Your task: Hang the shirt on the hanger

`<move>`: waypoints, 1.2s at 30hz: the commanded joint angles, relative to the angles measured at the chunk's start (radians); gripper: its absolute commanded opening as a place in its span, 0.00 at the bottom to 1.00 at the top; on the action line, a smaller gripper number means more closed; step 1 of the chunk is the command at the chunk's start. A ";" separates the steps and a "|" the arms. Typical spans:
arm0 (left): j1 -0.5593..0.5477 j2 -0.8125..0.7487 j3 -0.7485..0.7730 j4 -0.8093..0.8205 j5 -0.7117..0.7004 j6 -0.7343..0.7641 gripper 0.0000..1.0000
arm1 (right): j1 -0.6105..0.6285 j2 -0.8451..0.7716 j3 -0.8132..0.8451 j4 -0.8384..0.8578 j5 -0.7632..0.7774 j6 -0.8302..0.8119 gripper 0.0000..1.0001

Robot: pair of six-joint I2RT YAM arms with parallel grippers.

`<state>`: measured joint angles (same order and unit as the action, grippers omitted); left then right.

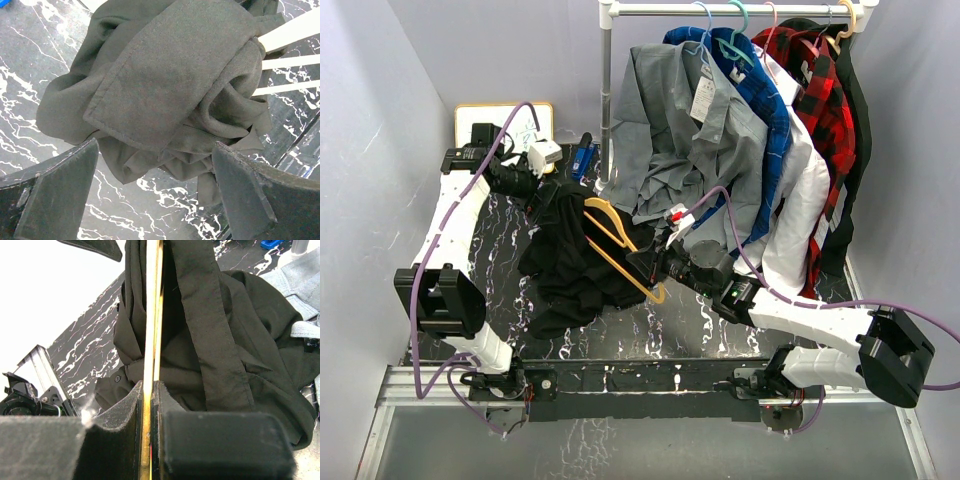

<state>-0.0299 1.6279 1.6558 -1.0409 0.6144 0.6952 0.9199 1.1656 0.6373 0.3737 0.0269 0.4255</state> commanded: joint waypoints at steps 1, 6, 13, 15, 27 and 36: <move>0.001 -0.005 -0.003 0.006 0.025 0.019 0.90 | -0.006 -0.025 0.008 0.091 0.001 -0.002 0.00; 0.001 0.021 0.022 -0.057 0.092 0.048 0.49 | -0.007 -0.022 0.010 0.091 0.002 -0.002 0.00; 0.001 0.037 0.045 -0.157 0.148 0.105 0.10 | -0.007 -0.022 0.012 0.089 0.008 -0.004 0.00; 0.001 0.037 0.069 -0.182 0.145 0.112 0.00 | -0.007 -0.018 0.015 0.088 0.009 -0.004 0.00; -0.051 0.005 0.341 -0.279 0.050 0.042 0.00 | -0.007 0.132 0.087 0.103 0.018 0.015 0.00; -0.438 -0.055 0.237 -0.258 -0.153 -0.135 0.00 | -0.007 0.262 0.163 0.176 0.061 0.022 0.00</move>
<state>-0.3374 1.6428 1.9541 -1.2785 0.5339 0.6563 0.9195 1.4029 0.7113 0.4175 0.0536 0.4469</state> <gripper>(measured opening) 0.019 0.043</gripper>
